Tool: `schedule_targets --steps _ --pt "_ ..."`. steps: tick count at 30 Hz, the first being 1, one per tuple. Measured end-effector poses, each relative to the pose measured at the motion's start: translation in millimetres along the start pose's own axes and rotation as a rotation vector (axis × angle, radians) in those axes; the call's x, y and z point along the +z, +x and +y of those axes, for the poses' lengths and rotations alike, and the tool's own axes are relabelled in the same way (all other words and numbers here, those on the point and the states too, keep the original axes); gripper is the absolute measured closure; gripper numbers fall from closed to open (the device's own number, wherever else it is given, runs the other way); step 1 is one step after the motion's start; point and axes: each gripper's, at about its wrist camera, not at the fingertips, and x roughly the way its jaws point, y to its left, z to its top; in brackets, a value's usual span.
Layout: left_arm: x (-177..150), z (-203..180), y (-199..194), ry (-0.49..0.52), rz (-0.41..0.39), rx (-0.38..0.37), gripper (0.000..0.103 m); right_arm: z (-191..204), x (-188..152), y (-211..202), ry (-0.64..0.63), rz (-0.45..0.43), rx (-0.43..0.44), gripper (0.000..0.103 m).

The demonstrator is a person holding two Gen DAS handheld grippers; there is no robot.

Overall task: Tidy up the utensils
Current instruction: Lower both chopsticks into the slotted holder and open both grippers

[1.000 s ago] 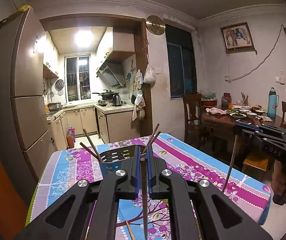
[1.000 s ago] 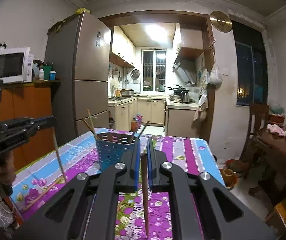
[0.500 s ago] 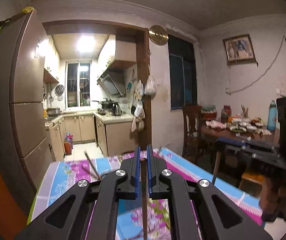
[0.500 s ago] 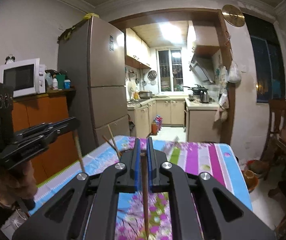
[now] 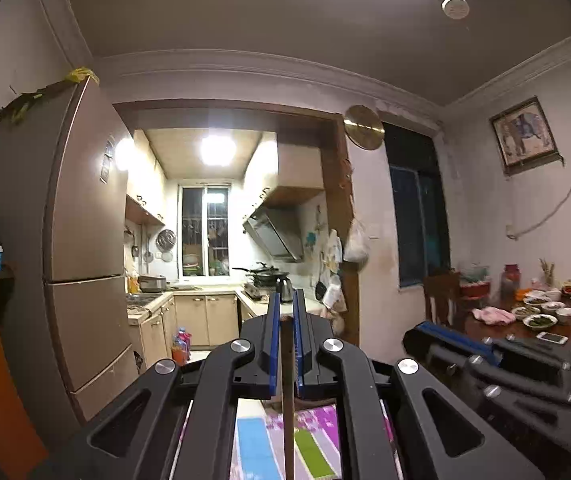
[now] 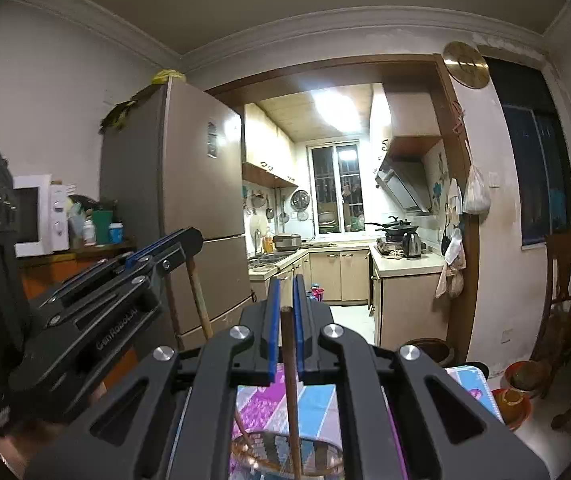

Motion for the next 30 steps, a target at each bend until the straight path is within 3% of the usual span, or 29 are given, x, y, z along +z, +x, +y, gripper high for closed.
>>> schedule_targets --steps 4,9,19,24,28,30 --pt "-19 0 31 0.000 0.019 0.021 0.096 -13 -14 33 0.052 0.006 -0.021 0.098" --pt "-68 10 56 -0.043 0.118 0.019 0.096 -24 -56 63 0.117 0.049 -0.033 0.098" --pt "-145 21 60 -0.079 0.275 0.005 0.095 -21 -113 83 0.137 0.188 -0.042 0.098" --pt "-146 20 53 -0.055 0.276 0.040 0.095 -16 -112 77 0.118 0.195 -0.058 0.097" --pt "-135 12 42 0.000 0.249 0.084 0.095 -18 -101 64 0.117 0.170 -0.069 0.084" --pt "-131 9 37 0.024 0.243 0.101 0.095 -19 -96 56 0.116 0.160 -0.075 0.084"
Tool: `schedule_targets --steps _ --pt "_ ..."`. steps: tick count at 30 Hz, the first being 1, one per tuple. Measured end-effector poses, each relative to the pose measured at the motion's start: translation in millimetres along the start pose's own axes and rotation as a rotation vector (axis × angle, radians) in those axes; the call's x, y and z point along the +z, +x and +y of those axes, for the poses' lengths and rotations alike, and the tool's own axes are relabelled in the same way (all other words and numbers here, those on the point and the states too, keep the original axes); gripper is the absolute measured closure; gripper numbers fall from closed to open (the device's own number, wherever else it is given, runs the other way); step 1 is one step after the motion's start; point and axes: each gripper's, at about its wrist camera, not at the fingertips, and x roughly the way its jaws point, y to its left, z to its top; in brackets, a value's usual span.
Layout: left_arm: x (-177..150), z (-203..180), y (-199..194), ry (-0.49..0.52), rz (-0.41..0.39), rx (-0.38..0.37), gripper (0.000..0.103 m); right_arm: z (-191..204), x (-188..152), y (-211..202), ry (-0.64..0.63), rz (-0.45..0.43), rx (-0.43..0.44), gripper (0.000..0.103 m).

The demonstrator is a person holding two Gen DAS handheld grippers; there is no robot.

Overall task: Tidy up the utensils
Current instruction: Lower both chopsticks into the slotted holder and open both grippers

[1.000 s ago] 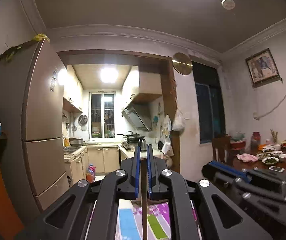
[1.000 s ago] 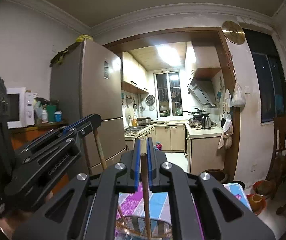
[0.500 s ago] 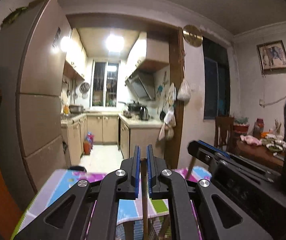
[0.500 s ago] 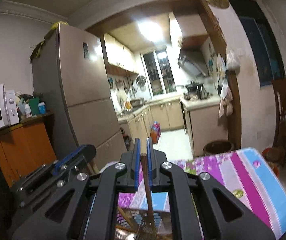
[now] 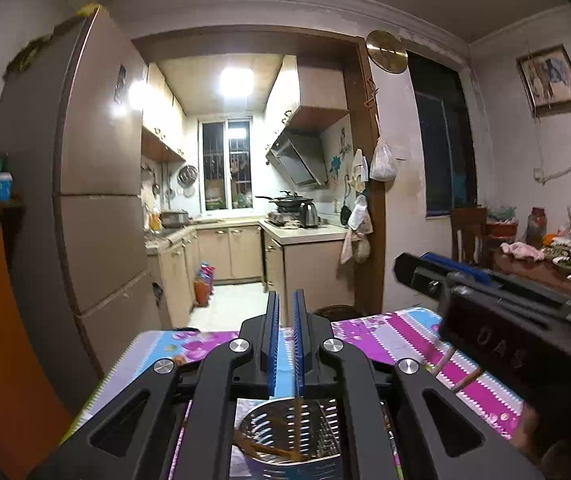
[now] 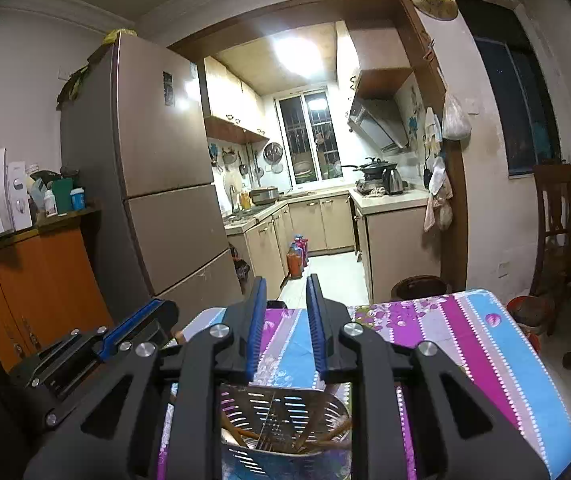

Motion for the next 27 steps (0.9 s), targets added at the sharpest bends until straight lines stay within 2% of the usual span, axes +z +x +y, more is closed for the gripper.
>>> schedule_targets --steps 7,16,27 --pt "3 -11 -21 0.039 -0.015 0.061 0.095 -1 8 -27 -0.008 -0.030 -0.012 0.084" --pt "8 -22 -54 0.076 -0.058 0.105 0.095 2 12 -55 -0.022 -0.052 -0.010 0.084" --pt "10 -31 -78 0.105 -0.091 0.142 0.095 4 10 -67 -0.032 -0.044 -0.016 0.084"
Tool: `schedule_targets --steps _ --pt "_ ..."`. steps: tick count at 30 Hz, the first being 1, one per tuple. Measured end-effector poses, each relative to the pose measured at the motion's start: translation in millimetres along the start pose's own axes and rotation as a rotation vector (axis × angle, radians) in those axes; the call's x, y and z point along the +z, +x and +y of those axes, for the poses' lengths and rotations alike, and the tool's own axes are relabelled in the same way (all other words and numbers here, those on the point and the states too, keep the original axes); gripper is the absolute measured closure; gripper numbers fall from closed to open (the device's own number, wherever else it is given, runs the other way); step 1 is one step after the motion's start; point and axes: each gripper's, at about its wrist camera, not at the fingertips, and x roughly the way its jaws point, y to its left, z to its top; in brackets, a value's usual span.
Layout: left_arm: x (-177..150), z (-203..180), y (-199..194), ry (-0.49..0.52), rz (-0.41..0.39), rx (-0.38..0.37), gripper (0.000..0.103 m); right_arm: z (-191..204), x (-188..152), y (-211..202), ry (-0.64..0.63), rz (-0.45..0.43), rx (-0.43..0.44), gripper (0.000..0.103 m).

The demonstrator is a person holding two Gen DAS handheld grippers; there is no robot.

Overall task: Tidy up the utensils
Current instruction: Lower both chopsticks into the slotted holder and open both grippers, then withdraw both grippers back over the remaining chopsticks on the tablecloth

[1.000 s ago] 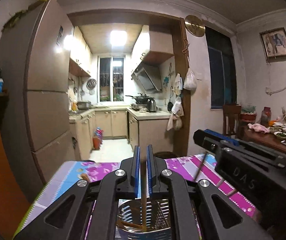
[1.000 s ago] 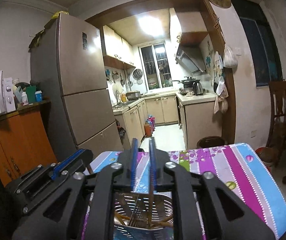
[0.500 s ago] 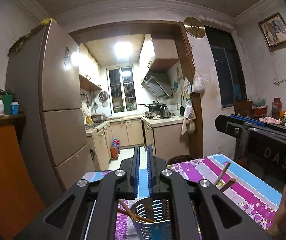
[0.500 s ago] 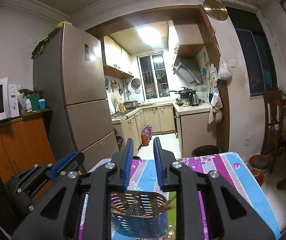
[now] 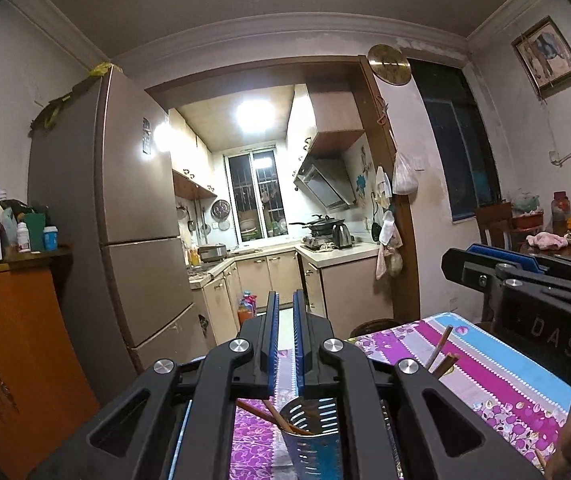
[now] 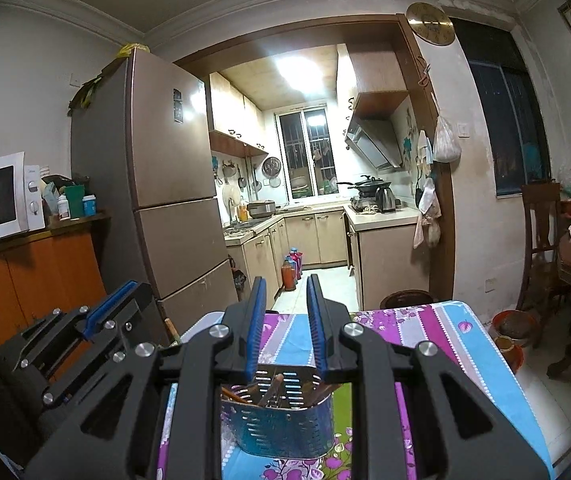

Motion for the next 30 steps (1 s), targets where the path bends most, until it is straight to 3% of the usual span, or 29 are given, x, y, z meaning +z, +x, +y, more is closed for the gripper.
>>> schedule_targets --steps 13,18,20,23,27,30 --pt "-2 2 -20 0.003 -0.008 0.017 0.095 5 -15 -18 -0.024 0.024 0.002 0.083" --pt "-16 18 -37 -0.003 0.019 0.003 0.094 2 -25 -43 -0.084 0.033 -0.008 0.072" --pt "-27 34 -50 -0.012 0.036 -0.006 0.077 -3 -32 -56 -0.111 0.033 -0.016 0.066" --pt "-48 65 -70 -0.039 0.076 -0.025 0.070 -19 -47 -81 -0.151 0.049 -0.043 0.056" --pt "-75 99 -97 -0.039 0.122 -0.008 0.063 -47 -71 -117 -0.174 0.091 -0.081 0.050" --pt "-97 126 -126 -0.043 0.144 0.014 0.050 -69 -90 -150 -0.164 0.123 -0.118 0.045"
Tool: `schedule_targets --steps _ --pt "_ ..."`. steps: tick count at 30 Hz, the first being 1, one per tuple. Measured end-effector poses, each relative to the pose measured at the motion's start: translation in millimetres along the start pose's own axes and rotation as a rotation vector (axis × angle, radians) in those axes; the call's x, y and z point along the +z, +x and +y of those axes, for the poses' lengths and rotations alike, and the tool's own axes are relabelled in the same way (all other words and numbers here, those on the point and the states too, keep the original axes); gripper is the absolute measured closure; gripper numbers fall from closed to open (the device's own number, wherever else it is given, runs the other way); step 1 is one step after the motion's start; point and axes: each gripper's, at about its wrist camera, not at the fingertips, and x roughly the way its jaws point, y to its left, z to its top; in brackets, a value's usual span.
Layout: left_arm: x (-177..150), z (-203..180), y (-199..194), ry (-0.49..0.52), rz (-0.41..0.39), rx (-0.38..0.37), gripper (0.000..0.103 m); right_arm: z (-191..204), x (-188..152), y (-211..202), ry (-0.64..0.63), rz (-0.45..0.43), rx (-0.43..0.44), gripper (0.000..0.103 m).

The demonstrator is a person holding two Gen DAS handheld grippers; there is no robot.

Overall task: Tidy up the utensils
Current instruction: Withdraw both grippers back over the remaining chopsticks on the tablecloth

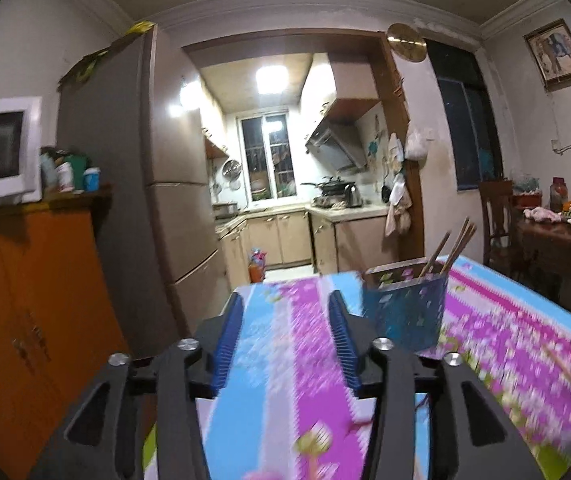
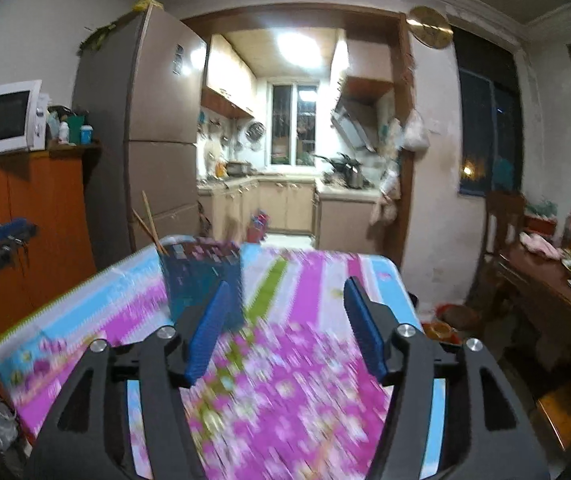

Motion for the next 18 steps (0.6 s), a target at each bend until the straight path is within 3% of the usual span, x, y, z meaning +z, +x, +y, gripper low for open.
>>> schedule_targets --steps 2,5,12,18 --pt "-18 18 -21 0.002 0.005 0.029 0.032 -14 -19 -24 0.014 0.007 -0.034 0.038" --pt "-44 36 -50 0.009 0.015 0.074 0.021 -35 -44 -54 0.079 0.022 -0.084 0.030" --pt "-106 44 -92 -0.033 0.151 0.059 0.020 -44 -101 -93 0.162 0.110 -0.203 0.029" --pt "-136 18 -113 0.002 0.226 -0.014 0.020 -7 -129 -105 0.167 0.161 -0.127 0.029"
